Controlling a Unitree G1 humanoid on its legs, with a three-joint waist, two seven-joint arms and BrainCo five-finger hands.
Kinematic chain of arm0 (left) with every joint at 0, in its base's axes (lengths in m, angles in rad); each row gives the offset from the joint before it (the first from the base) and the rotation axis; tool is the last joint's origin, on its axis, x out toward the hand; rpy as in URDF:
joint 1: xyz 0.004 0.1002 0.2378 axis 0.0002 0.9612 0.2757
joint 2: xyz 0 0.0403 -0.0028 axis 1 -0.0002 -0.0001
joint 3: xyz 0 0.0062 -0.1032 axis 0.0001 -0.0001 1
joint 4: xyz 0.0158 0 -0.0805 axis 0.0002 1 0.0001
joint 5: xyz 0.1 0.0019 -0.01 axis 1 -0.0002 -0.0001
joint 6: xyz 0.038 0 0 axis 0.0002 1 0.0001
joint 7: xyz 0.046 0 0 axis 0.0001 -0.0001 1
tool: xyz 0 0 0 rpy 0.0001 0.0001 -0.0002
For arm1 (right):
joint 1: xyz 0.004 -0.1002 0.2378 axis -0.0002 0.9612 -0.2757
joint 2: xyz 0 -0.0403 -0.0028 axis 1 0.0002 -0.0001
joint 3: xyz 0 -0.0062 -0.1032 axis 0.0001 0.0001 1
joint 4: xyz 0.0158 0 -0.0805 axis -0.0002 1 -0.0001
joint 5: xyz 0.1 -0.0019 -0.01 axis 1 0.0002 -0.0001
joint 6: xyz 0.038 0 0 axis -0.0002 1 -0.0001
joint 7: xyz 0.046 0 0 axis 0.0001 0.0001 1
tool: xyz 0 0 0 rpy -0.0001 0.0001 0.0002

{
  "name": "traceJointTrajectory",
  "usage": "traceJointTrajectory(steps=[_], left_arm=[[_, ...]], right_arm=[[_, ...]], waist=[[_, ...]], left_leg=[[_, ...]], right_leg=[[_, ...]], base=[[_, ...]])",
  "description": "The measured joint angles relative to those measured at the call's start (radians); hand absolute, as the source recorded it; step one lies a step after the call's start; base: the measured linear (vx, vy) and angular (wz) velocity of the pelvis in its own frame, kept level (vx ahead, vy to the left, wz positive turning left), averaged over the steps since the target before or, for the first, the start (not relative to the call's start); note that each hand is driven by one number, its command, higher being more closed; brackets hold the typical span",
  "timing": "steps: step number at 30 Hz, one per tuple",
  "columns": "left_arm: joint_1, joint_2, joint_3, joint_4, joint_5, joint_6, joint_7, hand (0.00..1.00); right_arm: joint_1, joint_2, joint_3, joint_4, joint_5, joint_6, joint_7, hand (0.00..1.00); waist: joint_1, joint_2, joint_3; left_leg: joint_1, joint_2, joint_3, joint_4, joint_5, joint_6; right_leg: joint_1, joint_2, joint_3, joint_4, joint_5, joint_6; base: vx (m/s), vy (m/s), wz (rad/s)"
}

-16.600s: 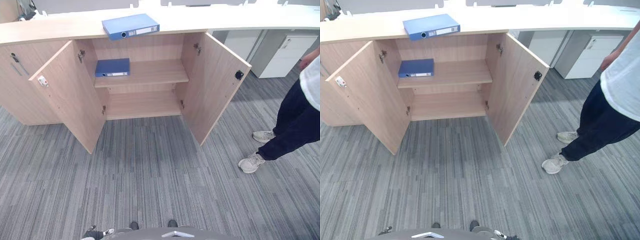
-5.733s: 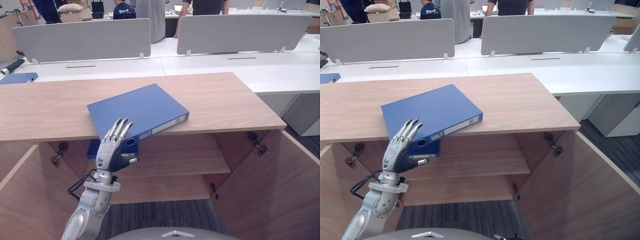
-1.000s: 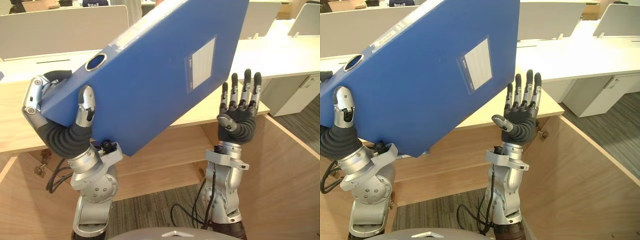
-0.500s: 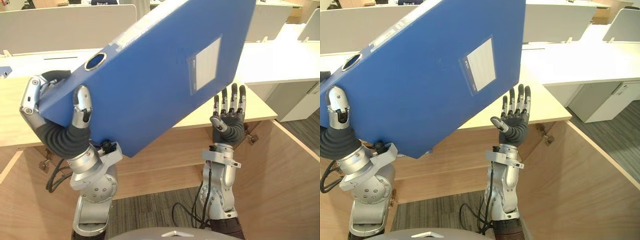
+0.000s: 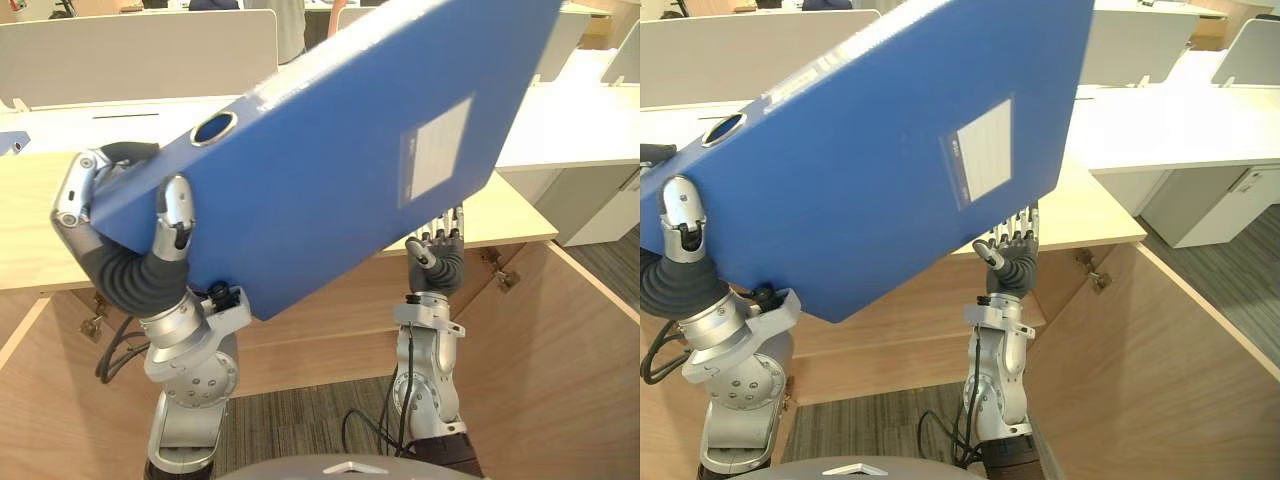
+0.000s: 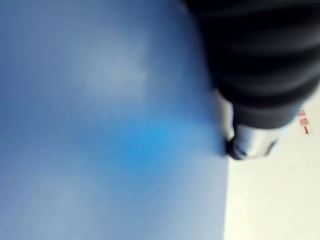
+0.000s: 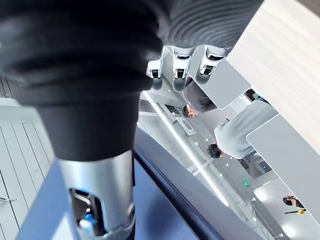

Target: Walk over to the cabinet, pick up the folder, carry it to the office cabinet, place the folder inside the office cabinet, then close the office cabinet door

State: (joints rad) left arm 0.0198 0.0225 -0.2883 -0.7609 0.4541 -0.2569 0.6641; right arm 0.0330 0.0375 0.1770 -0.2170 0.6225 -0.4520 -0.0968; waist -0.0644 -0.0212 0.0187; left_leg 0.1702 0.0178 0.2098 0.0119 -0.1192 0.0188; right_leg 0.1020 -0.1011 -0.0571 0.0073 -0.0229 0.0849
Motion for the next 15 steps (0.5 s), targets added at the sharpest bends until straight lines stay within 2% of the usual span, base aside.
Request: traceJointTrajectory(steps=[10,11,15], left_arm=[[-0.001,0.004,-0.019,0.038,-0.021,-0.011,-0.016,1.0],[-0.001,0.005,-0.02,0.039,-0.022,-0.014,-0.016,1.0],[-0.001,0.002,-0.021,0.069,-0.052,-0.026,-0.015,1.0]], right_arm=[[-0.054,-0.001,0.048,0.049,0.001,0.003,0.006,0.0],[-0.054,-0.001,0.05,0.049,0.001,0.003,0.006,1.0],[-0.075,-0.001,0.05,0.05,0.01,0.003,0.0,1.0]], waist=[[0.008,-0.02,-0.012],[0.008,-0.023,-0.014],[0.009,-0.027,-0.017]], left_leg=[[-0.007,-0.002,-0.02,-0.032,0.028,-0.001],[-0.008,-0.002,-0.02,-0.032,0.028,-0.001],[-0.008,-0.002,-0.02,-0.032,0.028,-0.001]], right_leg=[[-0.004,0.0,-0.013,0.0,0.0,0.0],[-0.004,0.0,-0.013,0.0,0.0,0.0],[-0.004,-0.001,-0.013,0.0,0.0,0.0]], base=[[-0.04,-0.031,0.06],[0.0,0.0,0.0],[0.0,0.0,0.0]])
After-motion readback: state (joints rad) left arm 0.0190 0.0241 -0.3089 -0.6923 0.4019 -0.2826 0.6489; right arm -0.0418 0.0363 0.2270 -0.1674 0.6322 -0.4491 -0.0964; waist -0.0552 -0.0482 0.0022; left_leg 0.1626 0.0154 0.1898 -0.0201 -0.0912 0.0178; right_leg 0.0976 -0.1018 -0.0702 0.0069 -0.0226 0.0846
